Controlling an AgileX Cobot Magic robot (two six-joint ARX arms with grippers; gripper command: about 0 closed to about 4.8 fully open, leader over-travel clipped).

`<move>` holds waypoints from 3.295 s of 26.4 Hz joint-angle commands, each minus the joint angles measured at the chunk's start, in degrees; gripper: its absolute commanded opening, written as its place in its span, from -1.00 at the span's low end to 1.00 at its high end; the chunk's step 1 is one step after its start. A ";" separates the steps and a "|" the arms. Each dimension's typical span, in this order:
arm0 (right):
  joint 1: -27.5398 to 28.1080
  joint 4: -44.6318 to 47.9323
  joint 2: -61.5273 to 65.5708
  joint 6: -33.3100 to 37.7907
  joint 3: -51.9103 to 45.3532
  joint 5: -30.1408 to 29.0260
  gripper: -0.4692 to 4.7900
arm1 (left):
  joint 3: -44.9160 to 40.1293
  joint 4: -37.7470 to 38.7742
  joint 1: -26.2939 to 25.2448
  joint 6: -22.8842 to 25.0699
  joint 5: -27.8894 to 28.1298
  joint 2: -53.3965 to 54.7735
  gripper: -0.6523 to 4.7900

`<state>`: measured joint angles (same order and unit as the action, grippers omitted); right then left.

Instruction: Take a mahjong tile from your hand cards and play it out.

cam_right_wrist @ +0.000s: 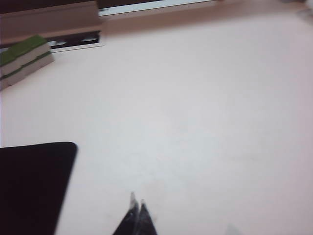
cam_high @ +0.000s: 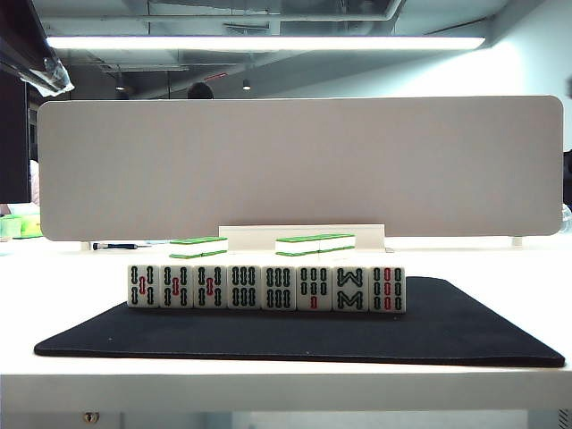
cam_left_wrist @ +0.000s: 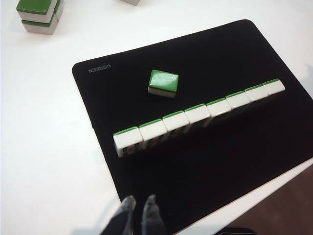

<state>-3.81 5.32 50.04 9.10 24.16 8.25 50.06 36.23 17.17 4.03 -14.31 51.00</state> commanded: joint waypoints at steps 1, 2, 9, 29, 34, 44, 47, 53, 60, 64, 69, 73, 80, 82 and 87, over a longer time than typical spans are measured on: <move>1.36 0.96 -8.22 -0.17 -6.58 2.38 -0.82 | 0.33 -0.31 -0.09 0.04 0.13 -0.09 -0.65; 1.36 1.01 -12.09 -0.17 -9.53 3.58 -0.82 | 0.33 -0.28 -0.09 0.04 0.11 -0.09 -0.65; 1.36 0.98 -27.28 -0.35 -19.19 3.87 -0.82 | 0.33 -0.31 -0.09 0.04 0.11 -0.09 -0.65; 1.36 -12.52 -45.22 -1.68 -23.85 3.87 -0.82 | 0.33 -0.28 -0.09 0.04 0.11 -0.07 -0.65; 1.36 -14.53 -49.20 -2.10 -23.85 3.85 -0.82 | 0.33 -0.28 -0.09 0.04 0.11 -0.07 -0.65; 1.27 -14.51 -50.21 -1.44 -23.82 3.43 -0.82 | 0.31 -0.31 -0.09 0.04 0.13 0.04 -0.65; 1.27 -14.51 -50.21 -1.44 -23.82 3.43 -0.82 | 0.31 -0.31 -0.09 0.04 0.13 0.04 -0.65; 1.27 -14.51 -50.21 -1.44 -23.82 3.45 -0.82 | 0.31 -0.31 -0.09 0.04 0.13 0.04 -0.65; 1.27 -14.51 -50.21 -1.44 -23.82 3.45 -0.82 | 0.31 -0.31 -0.09 0.28 0.17 0.02 -0.65; 1.27 -14.51 -50.21 -1.44 -23.82 3.43 -0.82 | 0.31 -1.36 -0.13 2.25 1.27 -0.13 -0.65; 1.27 -14.51 -50.21 -1.44 -23.82 3.45 -0.82 | 0.00 -8.48 -0.31 8.46 6.88 -4.39 -0.65; 1.27 -14.51 -50.21 -1.44 -23.82 3.45 -0.82 | -0.33 -15.54 -3.45 9.92 7.98 -9.29 -0.65; 1.22 -14.51 -50.21 -1.44 -23.82 3.45 -0.82 | -9.29 -19.30 -12.24 1.25 8.09 -20.68 -0.65; 1.22 -14.51 -50.21 -1.44 -23.82 3.45 -0.82 | -12.39 -19.45 -13.81 0.61 8.07 -23.74 -0.65; 1.22 -14.51 -50.21 -1.44 -23.82 3.45 -0.82 | -24.57 -20.39 -17.33 -2.78 8.46 -33.99 -0.65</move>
<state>-2.48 -9.50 0.10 7.49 0.47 11.77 27.75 16.91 -0.03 2.81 -6.15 18.57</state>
